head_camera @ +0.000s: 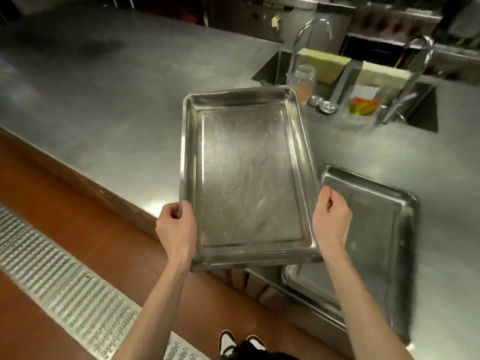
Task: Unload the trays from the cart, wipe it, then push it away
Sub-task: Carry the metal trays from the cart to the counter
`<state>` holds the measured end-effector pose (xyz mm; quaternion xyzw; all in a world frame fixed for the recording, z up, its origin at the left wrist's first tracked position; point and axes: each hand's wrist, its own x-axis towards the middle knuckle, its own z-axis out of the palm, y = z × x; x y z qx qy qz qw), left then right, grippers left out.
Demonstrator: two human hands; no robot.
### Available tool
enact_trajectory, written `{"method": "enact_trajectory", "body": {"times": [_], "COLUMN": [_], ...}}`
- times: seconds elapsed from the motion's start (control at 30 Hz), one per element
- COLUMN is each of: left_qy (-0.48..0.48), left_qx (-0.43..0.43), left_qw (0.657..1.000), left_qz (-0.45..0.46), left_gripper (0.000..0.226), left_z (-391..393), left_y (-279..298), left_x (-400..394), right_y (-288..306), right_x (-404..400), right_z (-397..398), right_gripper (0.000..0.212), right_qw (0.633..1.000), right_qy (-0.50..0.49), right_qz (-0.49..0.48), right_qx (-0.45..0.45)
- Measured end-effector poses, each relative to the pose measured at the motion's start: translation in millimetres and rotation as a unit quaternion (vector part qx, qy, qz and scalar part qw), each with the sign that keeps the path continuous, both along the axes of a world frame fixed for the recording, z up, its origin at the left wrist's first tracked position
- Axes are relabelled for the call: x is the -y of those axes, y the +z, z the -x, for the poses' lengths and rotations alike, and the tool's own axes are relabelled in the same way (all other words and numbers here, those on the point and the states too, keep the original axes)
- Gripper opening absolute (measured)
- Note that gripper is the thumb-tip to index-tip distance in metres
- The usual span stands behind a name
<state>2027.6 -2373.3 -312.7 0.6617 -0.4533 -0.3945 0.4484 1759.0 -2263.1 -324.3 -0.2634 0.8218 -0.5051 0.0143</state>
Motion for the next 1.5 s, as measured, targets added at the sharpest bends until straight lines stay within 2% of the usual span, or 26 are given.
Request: {"method": "enact_trajectory", "body": {"times": [0.1,0.2,0.37,0.53,0.8,1.0,1.27,1.5], "left_qy": [-0.052,-0.101,-0.186,-0.243,-0.303,-0.330,-0.304,-0.283], "left_qx": [-0.007,-0.014,-0.011,-0.006,0.025,0.053,0.068,0.096], "left_qw": [0.999,0.995,0.982,0.970,0.952,0.942,0.949,0.954], "left_qz": [-0.004,-0.004,-0.005,-0.012,-0.022,-0.035,-0.039,-0.031], "left_gripper": [0.016,0.014,0.013,0.012,0.015,0.010,0.030,0.032], "left_z": [28,55,99,138,189,214,228,221], "left_y": [-3,-7,-17,-29,-61,-88,-124,-145], "left_x": [7,8,2,-19,-63,-89,-112,-117], "right_y": [1,-3,-7,-19,-50,-78,-116,-135], "right_x": [-21,-43,-84,-127,-187,-220,-243,-242], "right_z": [14,29,48,67,94,108,128,132], "right_gripper": [0.045,0.030,0.029,0.040,0.039,0.032,0.039,0.036], "right_qw": [0.999,0.997,0.989,0.986,0.973,0.962,0.959,0.958], "right_qy": [-0.041,-0.080,-0.143,-0.161,-0.214,-0.253,-0.251,-0.243], "right_qz": [0.000,0.008,0.020,-0.005,0.001,-0.003,-0.027,-0.056], "right_qx": [-0.004,0.007,0.017,0.051,0.091,0.104,0.131,0.139]}}
